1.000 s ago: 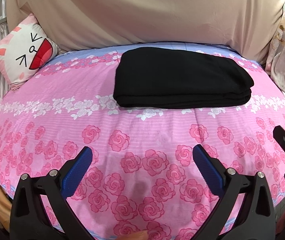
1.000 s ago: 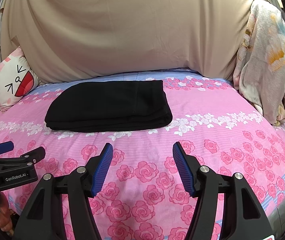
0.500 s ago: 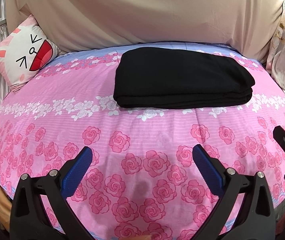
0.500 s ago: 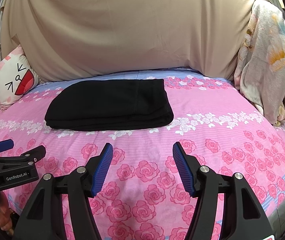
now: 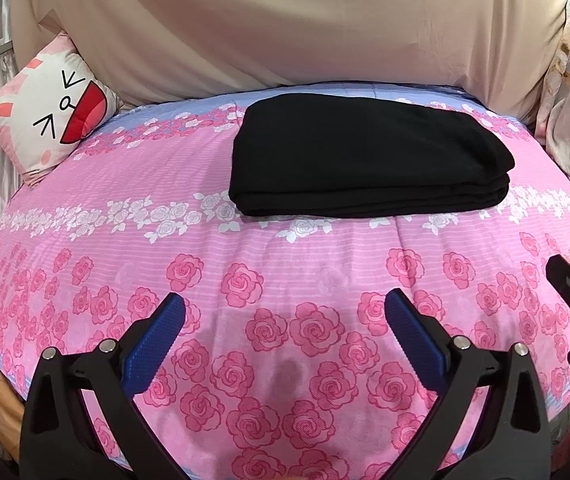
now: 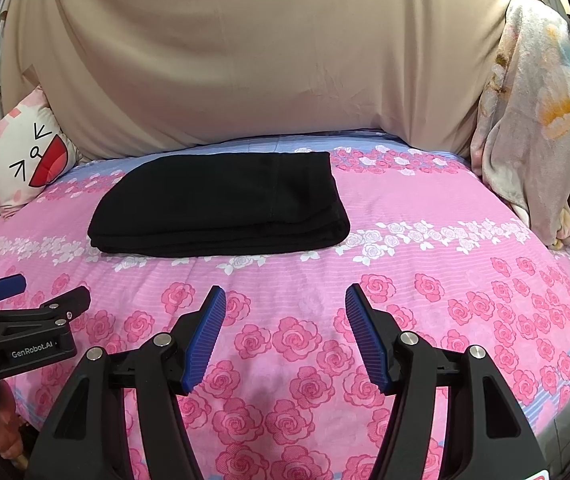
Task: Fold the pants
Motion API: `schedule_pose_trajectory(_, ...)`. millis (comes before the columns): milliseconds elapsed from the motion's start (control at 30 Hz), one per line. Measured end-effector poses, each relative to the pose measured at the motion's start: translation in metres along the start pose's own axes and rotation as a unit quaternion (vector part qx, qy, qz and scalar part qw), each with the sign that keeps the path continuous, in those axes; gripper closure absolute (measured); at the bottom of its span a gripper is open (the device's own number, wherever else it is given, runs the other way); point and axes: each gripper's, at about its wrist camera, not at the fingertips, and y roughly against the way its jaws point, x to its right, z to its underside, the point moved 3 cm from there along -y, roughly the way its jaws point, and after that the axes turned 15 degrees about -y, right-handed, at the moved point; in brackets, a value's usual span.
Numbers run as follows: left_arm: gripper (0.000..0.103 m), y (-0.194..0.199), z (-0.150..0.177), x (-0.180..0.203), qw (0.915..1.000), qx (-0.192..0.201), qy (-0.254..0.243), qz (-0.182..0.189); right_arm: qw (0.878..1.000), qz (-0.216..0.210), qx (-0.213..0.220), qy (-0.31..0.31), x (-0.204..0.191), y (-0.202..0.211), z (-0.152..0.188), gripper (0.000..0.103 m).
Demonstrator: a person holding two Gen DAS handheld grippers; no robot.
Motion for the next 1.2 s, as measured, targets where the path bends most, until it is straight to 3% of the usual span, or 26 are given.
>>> schedule_pose_trajectory(833,0.006,-0.001,0.003,0.004,0.9999,0.007,-0.012,0.003,1.0,-0.001,-0.006,0.001,0.001,-0.004,0.001,0.043)
schedule_pose_trajectory(1033,0.006,-0.006,0.004,0.005,0.9997,-0.007,-0.016,-0.015,1.0,0.003,-0.01,0.001,0.001,-0.004,0.006,0.043)
schedule_pose_trajectory(1200,0.006,-0.011,0.006,0.002,0.9998,-0.015,-0.008,0.005,1.0,0.005,-0.008,0.001,0.0,-0.003,0.006,0.038)
